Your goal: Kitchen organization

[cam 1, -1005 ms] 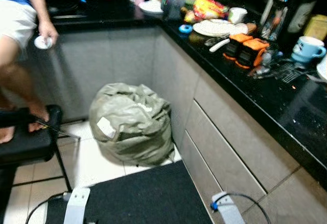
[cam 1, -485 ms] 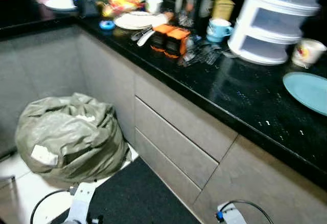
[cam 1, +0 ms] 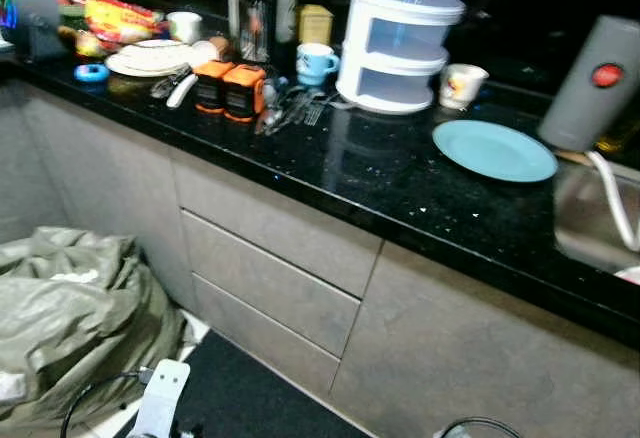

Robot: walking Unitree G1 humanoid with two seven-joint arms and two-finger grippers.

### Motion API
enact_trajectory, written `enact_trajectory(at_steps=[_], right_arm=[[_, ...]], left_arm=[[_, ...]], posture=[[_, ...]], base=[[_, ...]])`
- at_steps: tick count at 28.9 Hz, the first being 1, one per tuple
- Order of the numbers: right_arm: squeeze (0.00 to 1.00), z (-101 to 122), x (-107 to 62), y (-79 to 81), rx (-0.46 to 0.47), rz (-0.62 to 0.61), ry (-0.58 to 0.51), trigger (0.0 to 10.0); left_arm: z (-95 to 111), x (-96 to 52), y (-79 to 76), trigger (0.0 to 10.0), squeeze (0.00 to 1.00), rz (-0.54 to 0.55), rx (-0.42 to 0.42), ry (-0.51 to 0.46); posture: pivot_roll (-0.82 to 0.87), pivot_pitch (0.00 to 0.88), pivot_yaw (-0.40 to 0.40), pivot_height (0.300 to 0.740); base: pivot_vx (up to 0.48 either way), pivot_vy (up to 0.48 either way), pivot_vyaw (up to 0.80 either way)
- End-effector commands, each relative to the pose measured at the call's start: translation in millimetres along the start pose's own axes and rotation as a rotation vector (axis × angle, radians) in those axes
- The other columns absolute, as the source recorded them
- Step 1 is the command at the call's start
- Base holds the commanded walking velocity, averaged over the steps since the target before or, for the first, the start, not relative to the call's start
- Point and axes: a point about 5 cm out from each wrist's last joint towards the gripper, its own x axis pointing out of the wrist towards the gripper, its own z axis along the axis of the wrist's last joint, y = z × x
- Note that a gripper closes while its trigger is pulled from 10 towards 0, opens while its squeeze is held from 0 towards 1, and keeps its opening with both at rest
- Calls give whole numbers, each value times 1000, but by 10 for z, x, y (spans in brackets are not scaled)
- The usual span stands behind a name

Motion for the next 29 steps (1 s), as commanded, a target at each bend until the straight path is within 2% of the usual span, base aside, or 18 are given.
enact_trajectory(at_steps=[1, 4, 7, 8, 12, 16, 24, 27, 29], right_arm=[[0, -16, -6, -36, -4, -18, 8, 10000], [0, -35, -4, -35, 20, -33, 9, 10000], [0, 26, -4, -43, 102, -60, -35, 10000], [0, 26, -4, -43, 102, -60, -35, 10000], [0, 213, -25, -111, 255, -103, -123, 10000], [0, 256, -42, -170, 305, -123, -142, 10000], [0, 185, -58, -252, 311, -143, -130, 10000], [0, 196, -71, -296, 311, -150, -135, 10000], [0, 197, -72, -300, 310, -151, -135, 10000]], left_arm=[[20, 13, -32, 10000, 0, -2, 25, 3], [12, 13, -31, 10000, 0, 5, 21, 11], [-25, 5, -17, 10000, 0, 13, 24, 26], [-25, 5, -17, 10000, 0, 13, 24, 26], [-39, -8, 26, 10000, 0, 34, 22, 24], [-13, -7, 36, 10000, 0, 44, -8, 2], [-15, 9, -33, 10000, 0, 33, -19, -1], [40, 18, -58, 10000, 0, 2, -33, -31], [58, 21, -73, 10000, 0, -24, -10, -35]], posture=[[39, 0, -13, 740], [40, 0, -11, 740], [39, 0, 0, 740], [39, 0, 0, 740], [47, 0, 4, 740], [40, 0, -5, 740], [13, 0, -36, 740], [0, 3, -39, 740], [0, 3, -39, 740]], base=[[0, 0, -800], [0, 0, -800], [0, 0, -800], [0, 0, -800], [0, 0, -800], [0, 0, -800], [0, 0, -800], [0, 0, -800], [0, 0, -800]])
